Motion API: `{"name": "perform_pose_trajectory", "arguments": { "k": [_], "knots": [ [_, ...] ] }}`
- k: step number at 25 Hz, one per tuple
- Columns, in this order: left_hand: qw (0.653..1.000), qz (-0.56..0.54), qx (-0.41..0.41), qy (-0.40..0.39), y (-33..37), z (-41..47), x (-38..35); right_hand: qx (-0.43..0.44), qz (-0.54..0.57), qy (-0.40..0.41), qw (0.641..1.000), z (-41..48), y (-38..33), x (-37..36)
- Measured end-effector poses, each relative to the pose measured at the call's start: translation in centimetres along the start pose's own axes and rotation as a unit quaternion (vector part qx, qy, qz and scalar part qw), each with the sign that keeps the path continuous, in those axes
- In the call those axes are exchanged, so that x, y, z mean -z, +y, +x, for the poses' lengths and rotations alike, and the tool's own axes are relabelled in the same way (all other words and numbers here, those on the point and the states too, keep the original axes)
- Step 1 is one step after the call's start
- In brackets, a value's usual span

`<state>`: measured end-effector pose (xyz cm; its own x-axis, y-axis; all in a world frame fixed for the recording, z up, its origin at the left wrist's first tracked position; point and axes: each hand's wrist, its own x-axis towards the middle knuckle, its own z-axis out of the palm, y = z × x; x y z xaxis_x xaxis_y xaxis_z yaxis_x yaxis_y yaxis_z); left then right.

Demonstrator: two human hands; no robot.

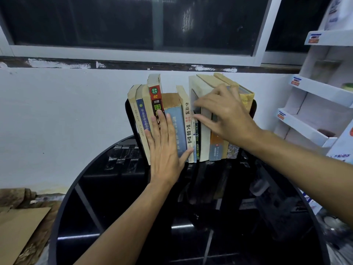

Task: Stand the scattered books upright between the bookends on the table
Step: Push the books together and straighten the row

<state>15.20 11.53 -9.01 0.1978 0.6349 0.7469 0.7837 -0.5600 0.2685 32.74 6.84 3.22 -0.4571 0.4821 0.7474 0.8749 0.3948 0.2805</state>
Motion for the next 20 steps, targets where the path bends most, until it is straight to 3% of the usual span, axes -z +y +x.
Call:
{"name": "perform_pose_trajectory", "arguments": {
  "k": [7,20],
  "knots": [
    [0.999,0.035,0.015,0.0,0.9,0.3,-0.5,-0.058,0.071,-0.074,0.993,-3.4,-0.4,-2.9],
    [0.999,0.046,0.025,0.013,1.1,0.7,-1.4,-0.065,0.064,-0.029,0.995,-3.3,0.0,-3.7]
  ]
}}
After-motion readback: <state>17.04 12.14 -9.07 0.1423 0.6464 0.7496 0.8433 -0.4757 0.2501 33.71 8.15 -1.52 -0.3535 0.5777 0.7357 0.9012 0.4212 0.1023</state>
